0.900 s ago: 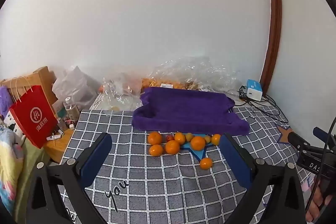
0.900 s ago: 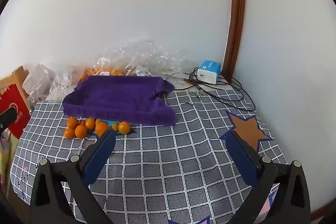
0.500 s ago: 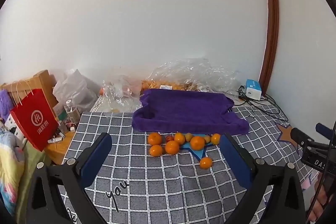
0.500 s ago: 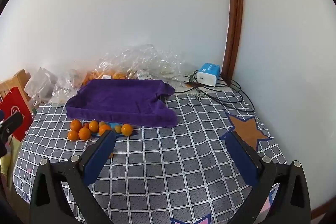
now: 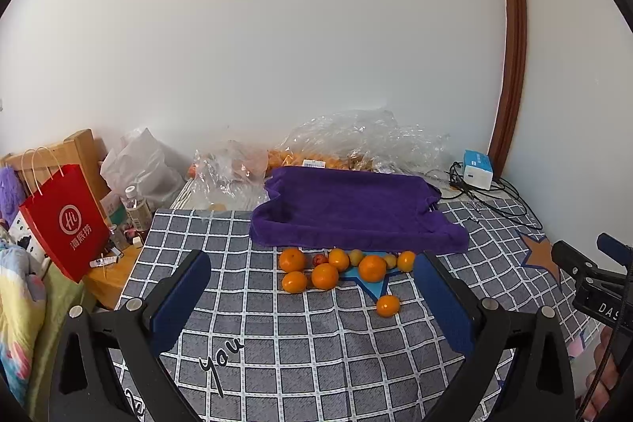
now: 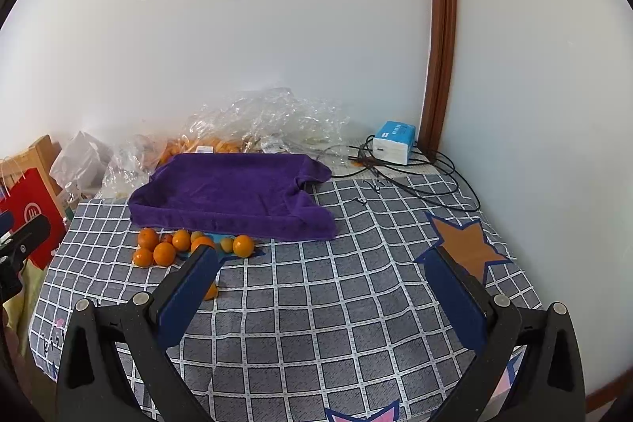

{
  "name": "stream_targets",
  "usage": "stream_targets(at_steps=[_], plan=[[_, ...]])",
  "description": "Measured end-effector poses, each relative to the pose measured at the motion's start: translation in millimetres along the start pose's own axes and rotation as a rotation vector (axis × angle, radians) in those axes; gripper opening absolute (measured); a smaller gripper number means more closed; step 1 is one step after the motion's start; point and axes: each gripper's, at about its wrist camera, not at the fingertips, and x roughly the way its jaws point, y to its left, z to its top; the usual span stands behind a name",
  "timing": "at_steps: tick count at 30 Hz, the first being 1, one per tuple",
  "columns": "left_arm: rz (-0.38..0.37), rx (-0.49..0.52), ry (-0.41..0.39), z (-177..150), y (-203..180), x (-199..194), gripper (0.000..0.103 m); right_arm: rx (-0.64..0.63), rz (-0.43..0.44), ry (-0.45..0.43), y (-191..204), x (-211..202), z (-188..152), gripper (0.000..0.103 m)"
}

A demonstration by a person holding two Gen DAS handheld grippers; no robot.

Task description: Organize fruits

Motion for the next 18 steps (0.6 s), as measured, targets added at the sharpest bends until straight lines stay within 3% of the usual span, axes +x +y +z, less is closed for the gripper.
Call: stream_targets(at_steps=[18], plan=[[-0.006, -0.002, 0.0, 0.4, 0.6, -1.1, 0.103, -0.01, 0.006, -0.002, 9.4, 0.4, -2.3, 0.103]])
